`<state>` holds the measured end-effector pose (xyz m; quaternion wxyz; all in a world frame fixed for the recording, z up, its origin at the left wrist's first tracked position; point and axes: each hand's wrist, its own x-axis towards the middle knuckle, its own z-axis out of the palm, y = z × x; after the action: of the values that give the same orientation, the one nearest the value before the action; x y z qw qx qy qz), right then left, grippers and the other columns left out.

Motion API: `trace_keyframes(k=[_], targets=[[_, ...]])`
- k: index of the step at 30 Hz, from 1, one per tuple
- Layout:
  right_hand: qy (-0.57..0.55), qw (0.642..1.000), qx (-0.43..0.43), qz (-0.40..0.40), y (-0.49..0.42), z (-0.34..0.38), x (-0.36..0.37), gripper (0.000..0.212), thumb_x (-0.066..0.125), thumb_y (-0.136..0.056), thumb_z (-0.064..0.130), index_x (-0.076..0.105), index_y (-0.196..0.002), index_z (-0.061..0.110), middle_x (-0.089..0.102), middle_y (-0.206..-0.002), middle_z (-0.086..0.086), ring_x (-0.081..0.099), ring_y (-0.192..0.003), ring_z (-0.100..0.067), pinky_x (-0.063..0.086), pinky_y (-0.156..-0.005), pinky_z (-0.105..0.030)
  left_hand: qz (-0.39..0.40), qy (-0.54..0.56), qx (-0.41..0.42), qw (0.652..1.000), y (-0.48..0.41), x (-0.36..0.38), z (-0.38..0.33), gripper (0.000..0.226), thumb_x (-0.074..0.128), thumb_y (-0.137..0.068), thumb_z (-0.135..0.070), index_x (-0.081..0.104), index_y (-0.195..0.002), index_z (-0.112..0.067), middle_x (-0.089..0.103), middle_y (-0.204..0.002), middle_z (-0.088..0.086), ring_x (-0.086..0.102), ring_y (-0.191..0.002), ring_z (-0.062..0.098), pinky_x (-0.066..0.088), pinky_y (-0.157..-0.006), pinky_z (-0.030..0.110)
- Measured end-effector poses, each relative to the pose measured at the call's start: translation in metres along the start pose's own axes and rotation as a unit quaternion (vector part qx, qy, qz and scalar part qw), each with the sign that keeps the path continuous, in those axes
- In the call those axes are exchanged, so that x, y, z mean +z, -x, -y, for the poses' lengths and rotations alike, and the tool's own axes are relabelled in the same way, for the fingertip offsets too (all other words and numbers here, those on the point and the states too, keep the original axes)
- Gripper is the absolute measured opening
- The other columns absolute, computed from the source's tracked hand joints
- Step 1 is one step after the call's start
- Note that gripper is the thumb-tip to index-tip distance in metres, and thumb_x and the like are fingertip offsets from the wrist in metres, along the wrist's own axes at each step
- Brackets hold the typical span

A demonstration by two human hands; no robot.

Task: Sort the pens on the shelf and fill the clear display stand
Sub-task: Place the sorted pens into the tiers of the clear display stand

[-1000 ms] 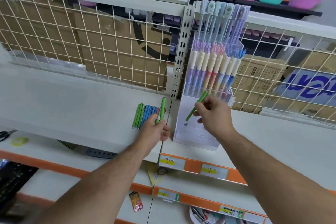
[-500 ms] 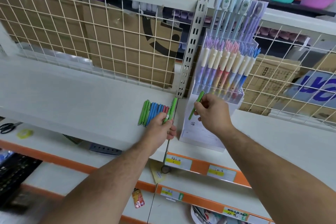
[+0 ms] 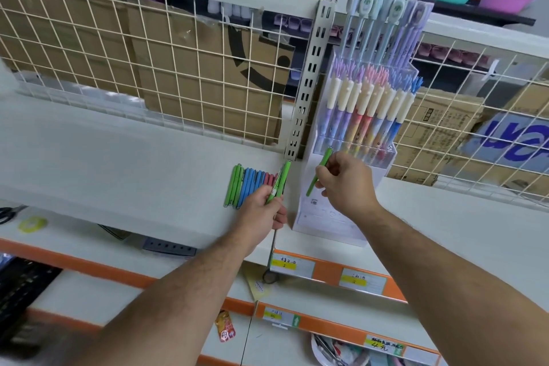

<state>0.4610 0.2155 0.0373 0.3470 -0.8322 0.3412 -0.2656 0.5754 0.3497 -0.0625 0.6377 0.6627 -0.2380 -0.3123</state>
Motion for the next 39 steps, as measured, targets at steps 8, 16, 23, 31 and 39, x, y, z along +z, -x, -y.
trace_keyframes(k=[8,16,23,31,39], targets=[[0.043,0.998,0.015,0.031,0.001,-0.006,0.009,0.016,0.064,-0.095,0.019,0.062,-0.080,0.013,0.072,-0.073,-0.004,0.071,-0.064,-0.022,0.062,-0.066,-0.043,0.002,0.001,0.000,1.000,0.001,0.000,-0.001,0.010,0.053,-0.101,-0.017,0.061,-0.095,-0.019,0.070,-0.079,0.004,0.067,-0.071,0.017,0.059,-0.068,0.031],[0.082,0.996,0.018,0.029,0.002,-0.011,0.016,0.017,0.067,-0.092,0.020,0.065,-0.077,0.015,0.071,-0.073,-0.003,0.069,-0.072,-0.023,0.058,-0.064,-0.036,0.006,0.009,-0.003,1.000,0.002,-0.001,-0.002,0.010,0.055,-0.100,-0.018,0.062,-0.093,-0.019,0.070,-0.072,-0.003,0.068,-0.068,0.015,0.058,-0.065,0.028],[0.066,0.996,0.054,0.004,0.013,-0.011,0.017,0.017,0.074,-0.087,0.032,0.067,-0.077,0.020,0.070,-0.070,0.005,0.067,-0.067,-0.014,0.050,-0.057,-0.027,0.015,0.017,-0.004,1.000,0.003,-0.002,-0.002,0.012,0.057,-0.099,-0.017,0.064,-0.090,-0.021,0.071,-0.075,-0.004,0.068,-0.070,0.014,0.058,-0.065,0.026],[-0.007,0.998,0.016,0.058,0.035,0.010,0.036,0.015,0.075,-0.085,0.022,0.071,-0.071,0.017,0.069,-0.065,0.001,0.068,-0.064,-0.021,0.057,-0.066,-0.036,0.045,0.044,0.022,0.998,0.006,-0.001,-0.005,0.017,0.061,-0.095,-0.004,0.067,-0.084,-0.016,0.067,-0.079,0.008,0.064,-0.073,0.022,0.054,-0.065,0.032],[-0.061,0.998,0.032,-0.014,0.037,0.011,0.021,0.021,0.065,-0.091,0.016,0.060,-0.070,0.015,0.069,-0.061,-0.002,0.072,-0.062,-0.015,0.058,-0.059,-0.040,0.047,0.063,0.014,0.997,0.009,-0.003,-0.009,0.023,0.056,-0.100,-0.016,0.074,-0.088,-0.026,0.072,-0.085,0.009,0.067,-0.081,0.024,0.054,-0.074,0.038]])
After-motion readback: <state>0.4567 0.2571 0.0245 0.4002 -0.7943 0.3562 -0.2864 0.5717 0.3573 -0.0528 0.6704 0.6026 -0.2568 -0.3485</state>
